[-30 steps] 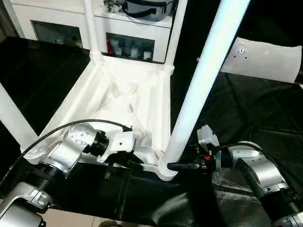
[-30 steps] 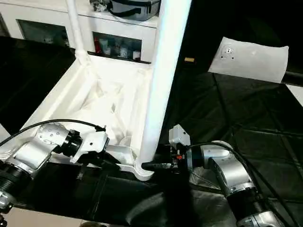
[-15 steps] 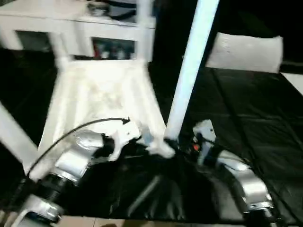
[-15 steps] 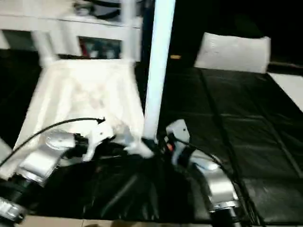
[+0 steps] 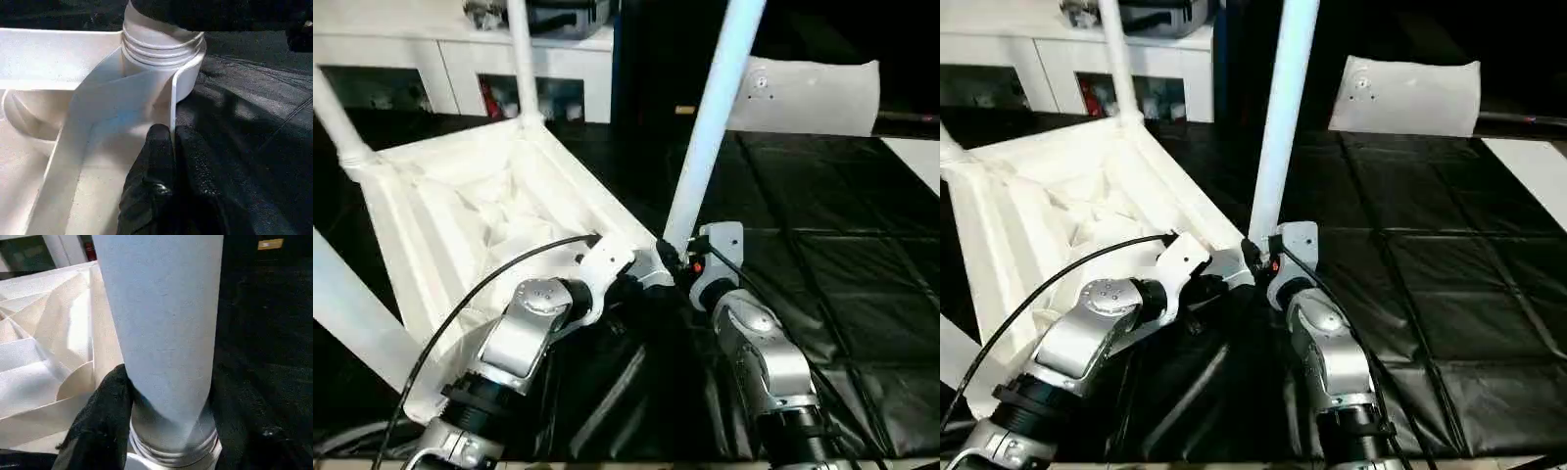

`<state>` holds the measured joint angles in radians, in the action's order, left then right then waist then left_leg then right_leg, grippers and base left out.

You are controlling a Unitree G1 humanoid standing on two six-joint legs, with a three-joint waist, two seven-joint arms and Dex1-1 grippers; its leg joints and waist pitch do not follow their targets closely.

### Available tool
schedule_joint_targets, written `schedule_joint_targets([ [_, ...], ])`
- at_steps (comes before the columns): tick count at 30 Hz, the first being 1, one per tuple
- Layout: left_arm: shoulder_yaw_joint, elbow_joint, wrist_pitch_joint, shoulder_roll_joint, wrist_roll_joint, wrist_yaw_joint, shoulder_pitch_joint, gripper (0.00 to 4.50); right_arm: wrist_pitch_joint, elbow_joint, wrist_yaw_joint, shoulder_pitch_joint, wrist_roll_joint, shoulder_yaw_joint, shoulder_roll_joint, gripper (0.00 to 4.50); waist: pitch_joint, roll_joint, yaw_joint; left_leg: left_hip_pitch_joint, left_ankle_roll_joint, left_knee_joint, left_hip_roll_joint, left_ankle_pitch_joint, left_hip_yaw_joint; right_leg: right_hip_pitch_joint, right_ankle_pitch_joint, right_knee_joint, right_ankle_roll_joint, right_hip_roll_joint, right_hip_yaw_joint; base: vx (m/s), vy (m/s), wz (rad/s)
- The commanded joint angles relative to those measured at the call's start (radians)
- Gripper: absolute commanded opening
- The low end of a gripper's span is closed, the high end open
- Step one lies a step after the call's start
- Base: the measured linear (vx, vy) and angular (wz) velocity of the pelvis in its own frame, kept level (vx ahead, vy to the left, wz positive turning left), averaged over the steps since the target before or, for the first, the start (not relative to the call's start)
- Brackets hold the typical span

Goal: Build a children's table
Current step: Rotate leg to tighten

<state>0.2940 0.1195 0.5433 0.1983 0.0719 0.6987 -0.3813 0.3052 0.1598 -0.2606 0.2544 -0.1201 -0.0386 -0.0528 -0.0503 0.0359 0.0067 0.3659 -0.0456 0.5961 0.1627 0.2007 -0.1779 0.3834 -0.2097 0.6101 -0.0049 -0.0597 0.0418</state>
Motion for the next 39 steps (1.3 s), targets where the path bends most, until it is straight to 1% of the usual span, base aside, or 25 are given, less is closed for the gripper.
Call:
schedule_joint_targets([
  [1,0.046,-0.002,-0.049,0.02,-0.023,0.06,0.009,0.0,0.035,-0.005,-0.106,-0.027,-0.051,-0.058,0.017,2.73,0.043,0.003,0.008,-0.004,0.035,-0.087,0.07,0.208,0.03,-0.027,-0.228,-0.084,-0.167,-0.089,-0.056,0.0,0.0,0.0],
  [2,0.049,0.004,-0.061,0.044,-0.021,0.081,0.011,0.0,0.027,-0.018,-0.129,-0.031,-0.06,-0.047,0.039,2.73,0.045,0.008,0.008,-0.004,0.041,-0.086,0.069,0.191,0.028,-0.028,-0.204,-0.082,-0.173,-0.088,-0.055,0.0,0.0,0.0],
  [3,0.05,0.006,-0.064,0.048,-0.02,0.084,0.011,0.0,0.027,-0.02,-0.133,-0.032,-0.061,-0.045,0.043,2.77,0.045,0.008,0.008,-0.002,0.044,-0.086,0.069,0.18,0.028,-0.031,-0.191,-0.08,-0.176,-0.088,-0.055,0.0,0.0,0.0],
  [4,0.05,0.013,-0.077,0.069,-0.015,0.099,0.013,0.0,0.024,-0.032,-0.154,-0.035,-0.067,-0.036,0.063,3.02,0.049,0.008,0.008,-0.002,0.048,-0.084,0.07,0.154,0.027,-0.033,-0.162,-0.076,-0.186,-0.089,-0.054,0.0,0.0,0.0],
  [6,0.042,0.033,-0.117,0.111,-0.017,0.147,0.016,0.0,0.017,-0.06,-0.223,-0.045,-0.082,-0.031,0.117,3.17,0.052,0.009,0.01,-0.003,0.059,-0.078,0.07,0.107,0.025,-0.038,-0.081,-0.067,-0.205,-0.087,-0.052,0.0,0.0,0.0],
  [8,0.04,0.041,-0.129,0.125,-0.015,0.16,0.016,0.0,0.013,-0.068,-0.248,-0.048,-0.088,-0.03,0.135,3.2,0.051,0.01,0.01,-0.003,0.076,-0.077,0.07,0.097,0.023,-0.037,-0.054,-0.065,-0.221,-0.087,-0.052,0.0,0.0,0.0],
  [9,0.041,0.055,-0.156,0.148,-0.018,0.191,0.016,0.0,0.007,-0.08,-0.289,-0.052,-0.097,-0.028,0.164,3.28,0.05,0.01,0.01,-0.004,0.078,-0.077,0.07,0.099,0.023,-0.036,-0.06,-0.066,-0.225,-0.088,-0.052,0.0,0.0,0.0],
  [10,0.044,0.09,-0.229,0.191,-0.024,0.246,0.01,0.0,0.001,-0.105,-0.369,-0.06,-0.123,-0.024,0.216,3.39,0.047,0.02,0.013,-0.004,0.078,-0.079,0.07,0.128,0.022,-0.037,-0.12,-0.072,-0.218,-0.089,-0.051,0.0,0.0,0.0],
  [12,0.048,0.106,-0.273,0.21,-0.027,0.271,0.007,0.0,-0.002,-0.115,-0.403,-0.064,-0.136,-0.022,0.237,3.56,0.042,0.017,0.018,-0.008,0.067,-0.082,0.072,0.171,0.024,-0.034,-0.205,-0.079,-0.195,-0.09,-0.053,0.0,0.0,0.0],
  [13,0.053,0.14,-0.336,0.239,-0.037,0.326,-0.001,0.0,0.002,-0.142,-0.462,-0.078,-0.165,-0.018,0.274,3.61,0.04,0.026,0.018,-0.008,0.058,-0.084,0.071,0.195,0.024,-0.031,-0.259,-0.083,-0.181,-0.09,-0.052,0.0,0.0,0.0],
  [15,0.051,0.158,-0.37,0.251,-0.045,0.355,-0.007,0.0,0.005,-0.157,-0.494,-0.089,-0.181,-0.017,0.294,3.71,0.04,0.021,0.024,-0.013,0.049,-0.084,0.073,0.213,0.024,-0.028,-0.305,-0.088,-0.163,-0.093,-0.054,0.0,0.0,0.0],
  [18,0.046,0.218,-0.457,0.279,-0.054,0.414,-0.039,0.0,0.004,-0.205,-0.57,-0.129,-0.209,-0.025,0.351,4.0,0.04,0.027,0.033,-0.017,0.035,-0.088,0.077,0.223,0.025,-0.022,-0.296,-0.086,-0.164,-0.092,-0.053,0.0,0.0,0.0],
  [20,0.05,0.236,-0.48,0.289,-0.048,0.426,-0.049,0.0,0.006,-0.221,-0.581,-0.141,-0.215,-0.027,0.362,4.1,0.042,0.029,0.039,-0.015,0.03,-0.089,0.078,0.204,0.025,-0.025,-0.259,-0.08,-0.168,-0.093,-0.053,0.0,0.0,0.0],
  [22,0.051,0.273,-0.531,0.309,-0.061,0.481,-0.068,0.0,0.026,-0.27,-0.604,-0.176,-0.241,-0.026,0.385,4.43,0.043,0.031,0.043,-0.016,0.033,-0.087,0.077,0.197,0.024,-0.026,-0.254,-0.081,-0.166,-0.095,-0.054,0.0,0.0,0.0],
  [25,0.045,0.287,-0.563,0.317,-0.076,0.509,-0.074,0.0,0.046,-0.294,-0.608,-0.196,-0.254,-0.021,0.396,4.47,0.044,0.036,0.048,-0.014,0.036,-0.086,0.077,0.185,0.024,-0.027,-0.245,-0.079,-0.166,-0.095,-0.054,0.0,0.0,0.0],
  [28,0.022,0.286,-0.62,0.333,-0.104,0.54,-0.072,0.0,0.061,-0.324,-0.587,-0.234,-0.265,-0.003,0.401,4.47,0.045,0.035,0.053,-0.016,0.029,-0.087,0.079,0.183,0.023,-0.024,-0.232,-0.075,-0.173,-0.096,-0.053,0.0,0.0,0.0],
  [29,0.022,0.286,-0.62,0.333,-0.104,0.54,-0.072,0.0,0.061,-0.324,-0.587,-0.234,-0.265,-0.003,0.401,4.47,0.046,0.034,0.053,-0.016,0.028,-0.087,0.079,0.181,0.024,-0.025,-0.226,-0.073,-0.176,-0.095,-0.052,0.0,0.0,0.0],
  [30,-0.019,0.255,-0.619,0.328,-0.152,0.546,-0.058,0.28,0.064,-0.35,-0.562,-0.256,-0.287,0.021,0.387,4.49,0.047,0.034,0.053,-0.016,0.026,-0.087,0.079,0.177,0.024,-0.026,-0.208,-0.073,-0.179,-0.096,-0.052,0.0,0.0,0.0],
  [31,-0.036,0.245,-0.618,0.323,-0.165,0.534,-0.052,0.28,0.061,-0.358,-0.552,-0.261,-0.286,0.023,0.381,4.49,0.046,0.033,0.054,-0.016,0.026,-0.087,0.081,0.176,0.024,-0.026,-0.199,-0.071,-0.183,-0.097,-0.052,0.0,0.0,0.0],
  [32,-0.079,0.213,-0.603,0.309,-0.205,0.506,-0.032,0.28,0.056,-0.376,-0.527,-0.273,-0.282,0.028,0.368,4.49,0.048,0.028,0.053,-0.014,0.02,-0.088,0.079,0.174,0.024,-0.028,-0.172,-0.067,-0.195,-0.096,-0.051,0.0,0.0,0.0],
  [33,-0.087,0.204,-0.596,0.308,-0.215,0.503,-0.027,0.64,0.057,-0.379,-0.521,-0.275,-0.281,0.028,0.366,4.5,0.05,0.029,0.054,-0.015,0.018,-0.086,0.08,0.166,0.024,-0.029,-0.151,-0.064,-0.203,-0.096,-0.051,0.0,0.0,0.0],
  [35,-0.148,0.12,-0.535,0.294,-0.279,0.449,0.028,0.66,0.057,-0.399,-0.471,-0.29,-0.262,0.029,0.351,4.5,0.048,0.02,0.051,-0.015,0.015,-0.087,0.08,0.163,0.023,-0.027,-0.108,-0.062,-0.226,-0.092,-0.05,0.0,0.0,0.0],
  [36,-0.164,0.089,-0.513,0.29,-0.295,0.424,0.049,0.71,0.058,-0.406,-0.453,-0.296,-0.255,0.032,0.349,4.5,0.049,0.024,0.049,-0.014,0.009,-0.088,0.085,0.163,0.023,-0.031,-0.075,-0.055,-0.24,-0.093,-0.05,0.0,0.0,0.0],
  [38,-0.206,-0.016,-0.468,0.266,-0.309,0.323,0.132,1.04,0.071,-0.427,-0.416,-0.314,-0.245,0.039,0.34,4.5,0.045,0.028,0.048,-0.013,0.018,-0.086,0.077,0.188,0.021,-0.03,-0.132,-0.065,-0.228,-0.089,-0.05,0.0,0.0,0.0],
  [39,-0.218,-0.052,-0.452,0.255,-0.311,0.288,0.159,1.11,0.079,-0.435,-0.406,-0.319,-0.249,0.044,0.337,4.5,0.045,0.028,0.048,-0.013,0.018,-0.086,0.077,0.188,0.021,-0.03,-0.132,-0.065,-0.228,-0.089,-0.05,0.0,0.0,0.0],
])
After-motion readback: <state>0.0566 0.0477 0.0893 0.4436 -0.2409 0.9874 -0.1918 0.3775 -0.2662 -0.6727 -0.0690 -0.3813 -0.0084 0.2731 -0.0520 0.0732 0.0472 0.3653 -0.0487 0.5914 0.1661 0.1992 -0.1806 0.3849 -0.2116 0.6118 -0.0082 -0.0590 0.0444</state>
